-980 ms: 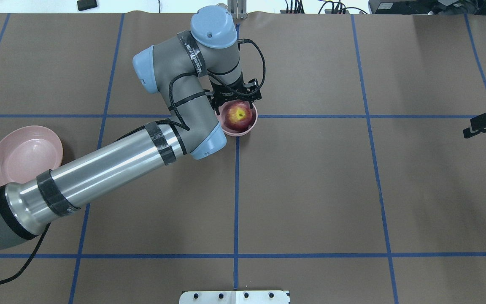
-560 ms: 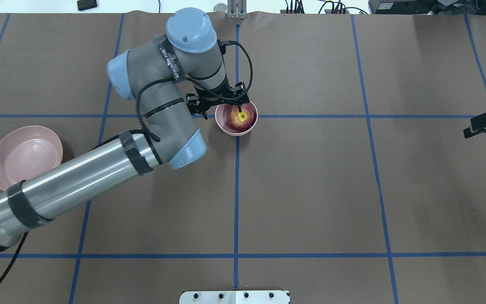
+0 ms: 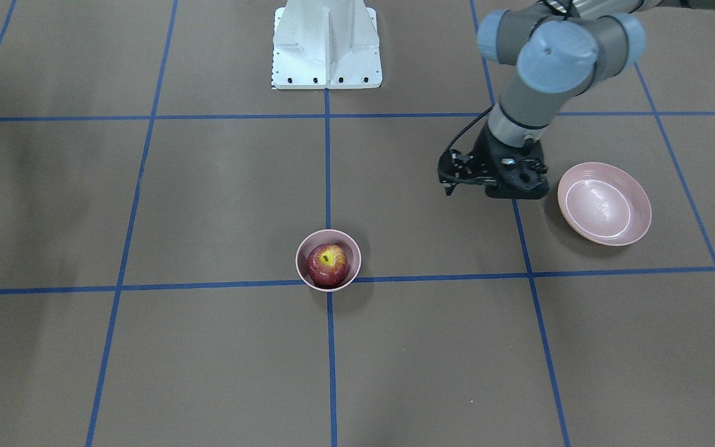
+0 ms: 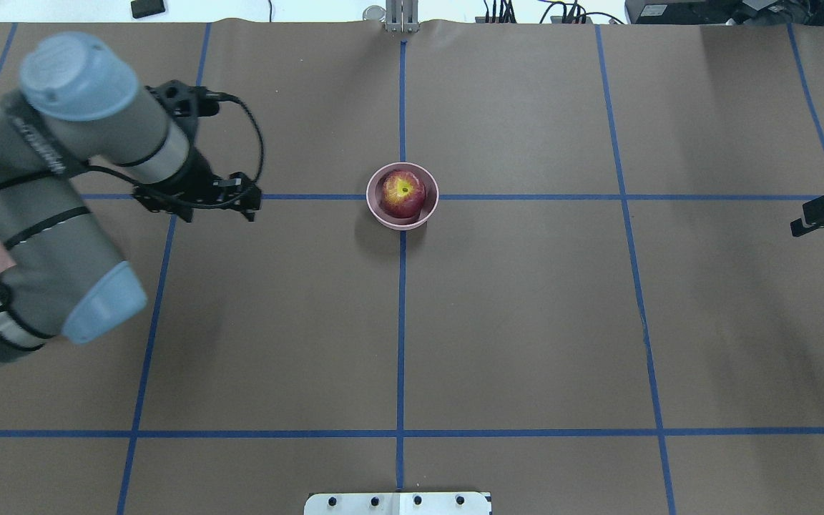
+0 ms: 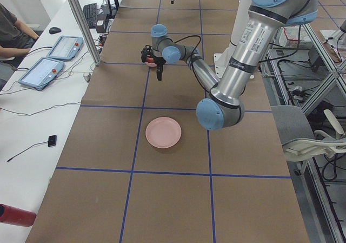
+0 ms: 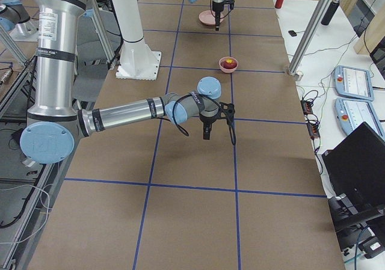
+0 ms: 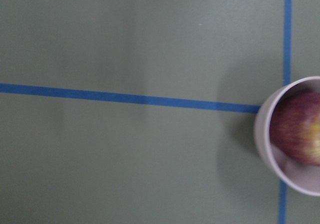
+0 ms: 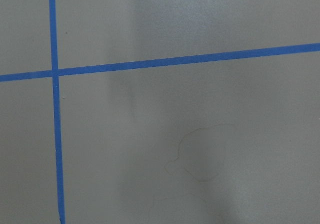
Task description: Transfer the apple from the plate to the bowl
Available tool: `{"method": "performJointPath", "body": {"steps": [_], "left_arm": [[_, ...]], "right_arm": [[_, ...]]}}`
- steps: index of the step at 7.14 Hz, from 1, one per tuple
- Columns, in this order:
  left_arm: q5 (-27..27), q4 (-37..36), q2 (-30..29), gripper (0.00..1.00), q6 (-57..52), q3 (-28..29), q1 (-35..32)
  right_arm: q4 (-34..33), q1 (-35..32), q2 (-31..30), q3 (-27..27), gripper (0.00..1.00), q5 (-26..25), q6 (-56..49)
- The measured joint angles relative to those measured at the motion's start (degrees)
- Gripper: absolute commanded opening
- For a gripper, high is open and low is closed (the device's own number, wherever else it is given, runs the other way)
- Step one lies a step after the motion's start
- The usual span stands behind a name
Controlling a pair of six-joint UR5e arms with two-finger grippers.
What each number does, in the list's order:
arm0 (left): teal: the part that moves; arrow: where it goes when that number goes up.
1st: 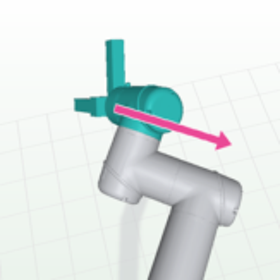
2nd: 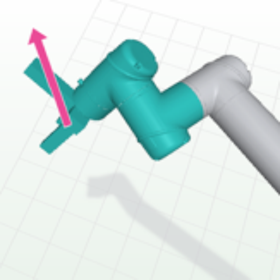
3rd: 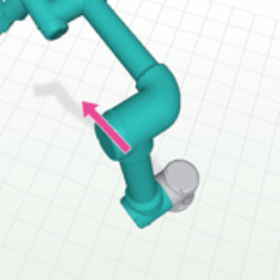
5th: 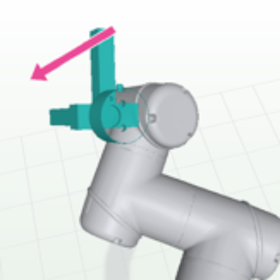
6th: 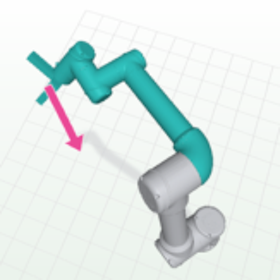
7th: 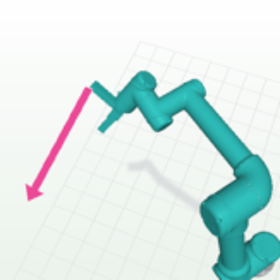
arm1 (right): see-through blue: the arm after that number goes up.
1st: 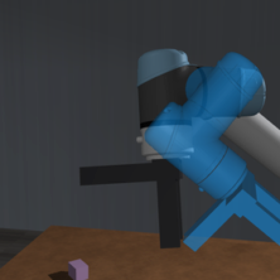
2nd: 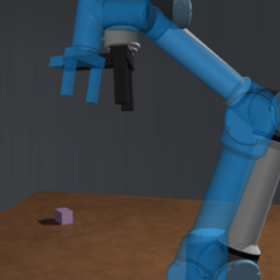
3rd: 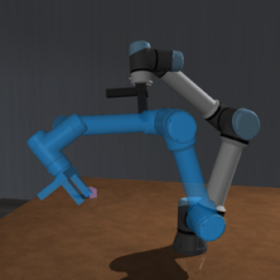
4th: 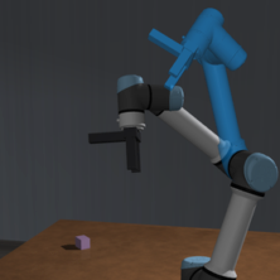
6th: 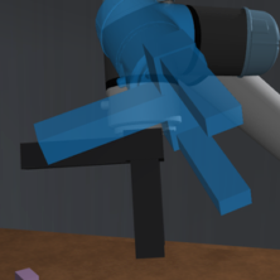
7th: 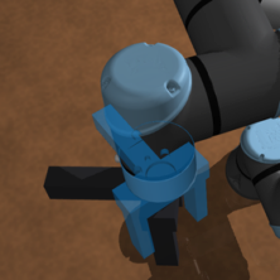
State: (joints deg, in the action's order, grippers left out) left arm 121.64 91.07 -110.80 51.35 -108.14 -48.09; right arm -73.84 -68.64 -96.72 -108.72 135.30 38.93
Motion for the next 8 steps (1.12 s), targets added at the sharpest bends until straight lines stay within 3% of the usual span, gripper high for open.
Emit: {"method": "performJointPath", "body": {"steps": [2, 3, 5, 8], "left_arm": [[4.0, -0.1, 14.9, 0.97, -23.7, -4.1, -11.8], [4.4, -0.2, 18.4, 0.97, -33.6, -3.2, -17.0], [4.7, -0.3, 20.7, 0.97, -41.9, -0.7, -22.6], [4.9, -0.3, 22.0, 0.98, -46.0, 0.7, -25.8]], "right_arm": [[-0.2, -1.4, -0.5, 0.1, 1.0, 0.0, -0.8], [-0.5, -2.7, -0.9, 0.3, 1.0, 0.2, -2.1], [-1.5, -4.9, -1.1, 0.6, 1.0, 0.2, -4.3], [-5.0, -9.6, -1.9, 1.7, 1.0, 0.5, -18.1]]}}
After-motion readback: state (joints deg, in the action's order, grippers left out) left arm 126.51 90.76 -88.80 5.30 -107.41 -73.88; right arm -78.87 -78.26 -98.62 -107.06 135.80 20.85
